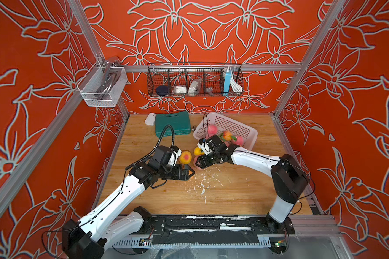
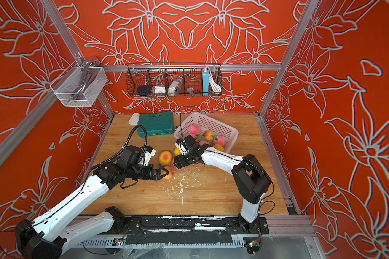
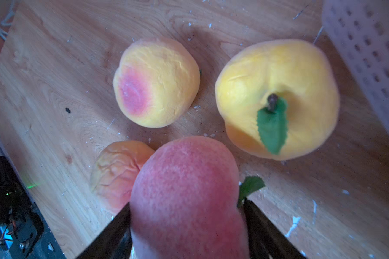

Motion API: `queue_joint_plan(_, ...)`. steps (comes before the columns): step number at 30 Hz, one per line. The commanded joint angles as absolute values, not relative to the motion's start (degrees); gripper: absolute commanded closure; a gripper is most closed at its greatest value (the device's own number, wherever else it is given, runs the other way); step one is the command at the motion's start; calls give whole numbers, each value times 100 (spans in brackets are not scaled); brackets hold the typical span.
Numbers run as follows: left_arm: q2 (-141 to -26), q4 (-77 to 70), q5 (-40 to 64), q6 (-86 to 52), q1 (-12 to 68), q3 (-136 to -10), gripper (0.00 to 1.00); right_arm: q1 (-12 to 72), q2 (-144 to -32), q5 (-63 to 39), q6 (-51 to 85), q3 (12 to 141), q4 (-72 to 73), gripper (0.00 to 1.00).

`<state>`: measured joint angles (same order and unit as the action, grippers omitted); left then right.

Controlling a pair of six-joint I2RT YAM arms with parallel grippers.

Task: Put the peaches into the basket
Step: Pick up the peach from the center of the board.

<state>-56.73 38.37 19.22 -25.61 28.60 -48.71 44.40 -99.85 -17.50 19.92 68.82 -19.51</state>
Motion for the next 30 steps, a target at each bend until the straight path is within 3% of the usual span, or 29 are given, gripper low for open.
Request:
queue_joint_plan(1, -5836, 3779, 1944, -2540, 2865, -4966, 1, 4472, -9600, -1585, 1860, 6768, -2224, 27)
queue_joint_plan(11, -6095, 3683, 2041, -2536, 2868, -5275, 1, 4264, -9020, -1354, 1525, 7131, -2896, 27)
queue_joint_plan(30, -6787, 3213, 2099, -2168, 2865, -5864, 1, 2759, -9020, -1700, 1038, 7886, -3168, 26)
